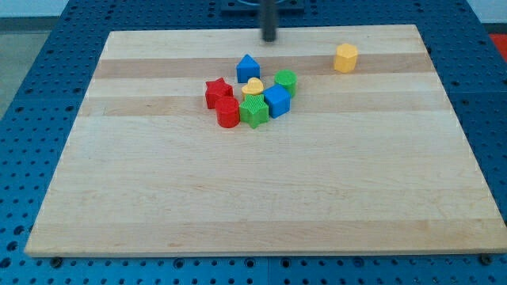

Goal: Form a group of blocks to the center

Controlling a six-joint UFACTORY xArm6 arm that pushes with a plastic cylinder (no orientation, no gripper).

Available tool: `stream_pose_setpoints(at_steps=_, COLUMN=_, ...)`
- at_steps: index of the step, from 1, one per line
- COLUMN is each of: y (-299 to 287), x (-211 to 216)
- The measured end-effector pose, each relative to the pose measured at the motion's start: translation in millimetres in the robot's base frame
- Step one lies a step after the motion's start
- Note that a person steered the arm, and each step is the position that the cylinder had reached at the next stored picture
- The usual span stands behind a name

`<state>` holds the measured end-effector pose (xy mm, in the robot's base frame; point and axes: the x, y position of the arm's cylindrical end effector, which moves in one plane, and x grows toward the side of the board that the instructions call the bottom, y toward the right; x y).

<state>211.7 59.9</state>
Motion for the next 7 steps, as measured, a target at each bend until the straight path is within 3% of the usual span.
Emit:
stream_pose_setpoints(at_steps=1, y=103.5, x=18.1)
stream_pose_setpoints(at_steps=2, y=132.5, x=76.4)
stream_pose_setpoints(at_steps=4, y=87.0, x=63.1)
stream_pose_setpoints(at_steps=7, y=-17.2, x=77.3)
